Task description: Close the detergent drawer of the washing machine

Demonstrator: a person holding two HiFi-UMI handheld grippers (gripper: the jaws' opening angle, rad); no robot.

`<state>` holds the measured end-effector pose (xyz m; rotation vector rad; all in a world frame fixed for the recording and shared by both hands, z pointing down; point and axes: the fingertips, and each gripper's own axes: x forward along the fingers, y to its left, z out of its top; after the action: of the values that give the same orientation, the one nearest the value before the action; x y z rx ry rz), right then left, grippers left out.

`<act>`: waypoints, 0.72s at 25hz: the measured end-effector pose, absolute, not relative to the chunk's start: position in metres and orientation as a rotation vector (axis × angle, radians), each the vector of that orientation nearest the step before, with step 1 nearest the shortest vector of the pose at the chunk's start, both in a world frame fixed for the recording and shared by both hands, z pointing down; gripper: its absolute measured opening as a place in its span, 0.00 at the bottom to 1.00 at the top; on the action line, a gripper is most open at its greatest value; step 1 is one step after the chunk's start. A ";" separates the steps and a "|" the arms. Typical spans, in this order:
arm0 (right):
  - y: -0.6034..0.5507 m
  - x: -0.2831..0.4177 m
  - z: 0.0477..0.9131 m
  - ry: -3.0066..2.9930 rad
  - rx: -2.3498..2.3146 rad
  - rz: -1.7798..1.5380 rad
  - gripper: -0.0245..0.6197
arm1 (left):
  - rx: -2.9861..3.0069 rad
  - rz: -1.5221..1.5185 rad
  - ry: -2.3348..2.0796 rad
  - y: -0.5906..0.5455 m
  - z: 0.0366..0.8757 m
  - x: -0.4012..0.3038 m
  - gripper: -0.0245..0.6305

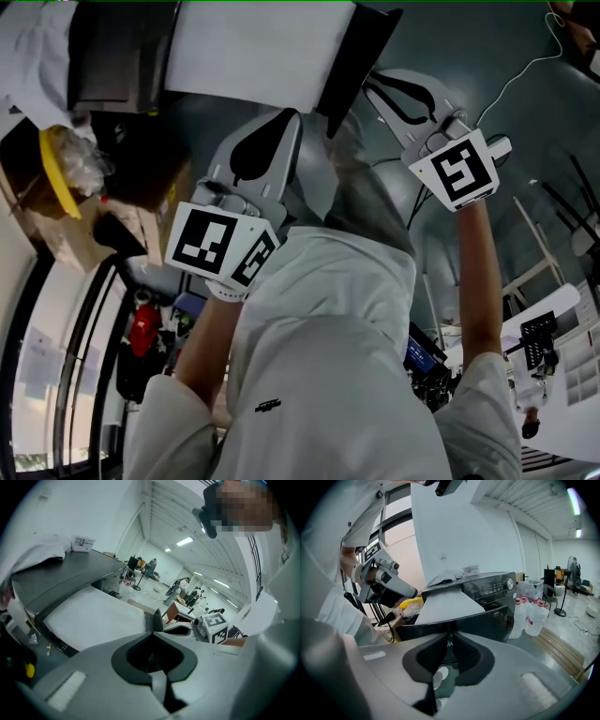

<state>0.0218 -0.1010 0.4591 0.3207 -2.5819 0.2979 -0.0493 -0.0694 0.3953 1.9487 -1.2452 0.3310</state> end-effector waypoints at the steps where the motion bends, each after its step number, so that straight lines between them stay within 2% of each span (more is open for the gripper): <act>1: -0.101 0.019 0.458 -2.587 0.303 0.279 0.10 | 1.948 0.330 -1.247 -0.069 0.395 -0.050 0.07; 3: -0.103 0.008 0.455 -2.608 0.299 0.282 0.08 | 1.946 0.329 -1.252 -0.068 0.396 -0.052 0.07; 18: -0.108 -0.005 0.444 -2.690 0.344 0.350 0.07 | 1.929 0.300 -1.290 -0.068 0.392 -0.063 0.07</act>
<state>-0.0051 -0.1080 0.4443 0.3436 -2.6895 0.3498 -0.0632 -0.0685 0.3916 1.9289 -1.2904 0.2997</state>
